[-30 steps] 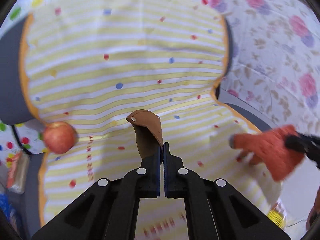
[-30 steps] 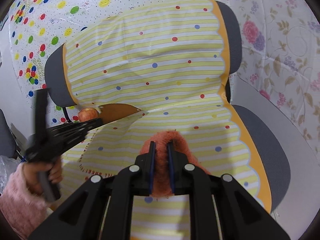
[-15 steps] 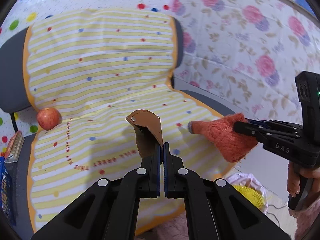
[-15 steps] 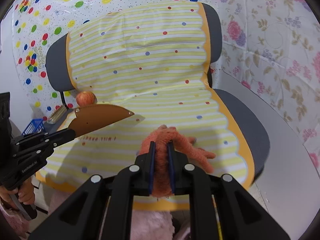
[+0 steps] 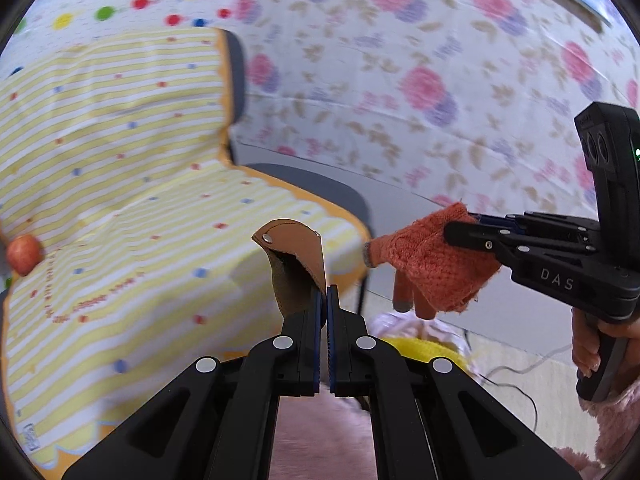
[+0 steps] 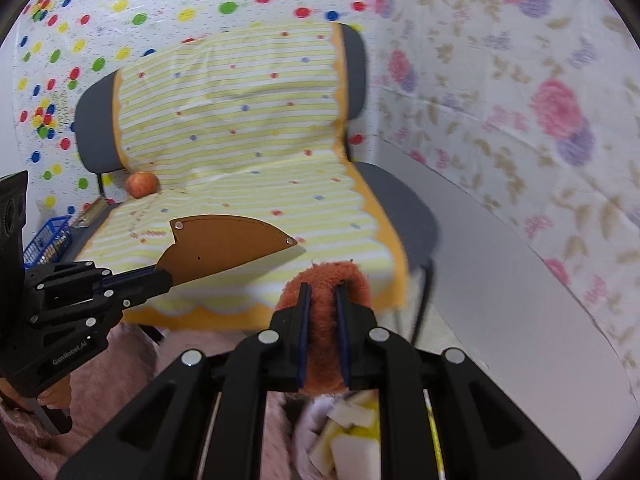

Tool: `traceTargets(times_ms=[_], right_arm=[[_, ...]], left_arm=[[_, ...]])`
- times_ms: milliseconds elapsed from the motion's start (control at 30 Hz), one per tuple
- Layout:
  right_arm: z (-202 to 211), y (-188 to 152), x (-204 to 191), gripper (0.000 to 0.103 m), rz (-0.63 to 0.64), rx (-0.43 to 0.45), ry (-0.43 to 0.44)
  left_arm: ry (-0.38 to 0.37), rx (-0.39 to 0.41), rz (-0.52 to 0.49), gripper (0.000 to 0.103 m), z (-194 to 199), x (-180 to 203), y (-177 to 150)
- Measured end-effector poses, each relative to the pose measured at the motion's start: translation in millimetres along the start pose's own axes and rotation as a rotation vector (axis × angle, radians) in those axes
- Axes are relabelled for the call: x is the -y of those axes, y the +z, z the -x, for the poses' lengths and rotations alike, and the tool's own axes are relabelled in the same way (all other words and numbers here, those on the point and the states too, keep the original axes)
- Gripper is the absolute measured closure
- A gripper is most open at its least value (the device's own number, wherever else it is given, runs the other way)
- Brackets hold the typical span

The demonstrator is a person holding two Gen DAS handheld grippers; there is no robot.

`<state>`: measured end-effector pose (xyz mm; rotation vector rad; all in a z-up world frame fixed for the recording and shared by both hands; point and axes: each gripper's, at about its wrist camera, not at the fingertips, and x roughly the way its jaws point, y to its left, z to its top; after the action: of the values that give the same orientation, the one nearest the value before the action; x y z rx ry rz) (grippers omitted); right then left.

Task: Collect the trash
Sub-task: 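Carry the glove and stick to the bin and open both grippers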

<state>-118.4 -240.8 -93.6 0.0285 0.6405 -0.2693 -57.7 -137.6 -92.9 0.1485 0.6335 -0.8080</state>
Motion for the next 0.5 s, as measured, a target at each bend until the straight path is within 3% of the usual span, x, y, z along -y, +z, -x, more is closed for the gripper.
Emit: traceTargets(times_ms=[233, 500], right_arm=[[22.0, -44.3, 41.9, 0.091, -0.114, -0.06, -0.093], [22.2, -72.5, 66.4, 0.09, -0.189, -0.122, -0.115]], left_arm=[[-0.119, -0.079, -0.084, 0.1, -29.7, 46.2, -10.4], [-0.203, -0.155, -0.169, 0.1, -61.7, 85.7, -14.4]])
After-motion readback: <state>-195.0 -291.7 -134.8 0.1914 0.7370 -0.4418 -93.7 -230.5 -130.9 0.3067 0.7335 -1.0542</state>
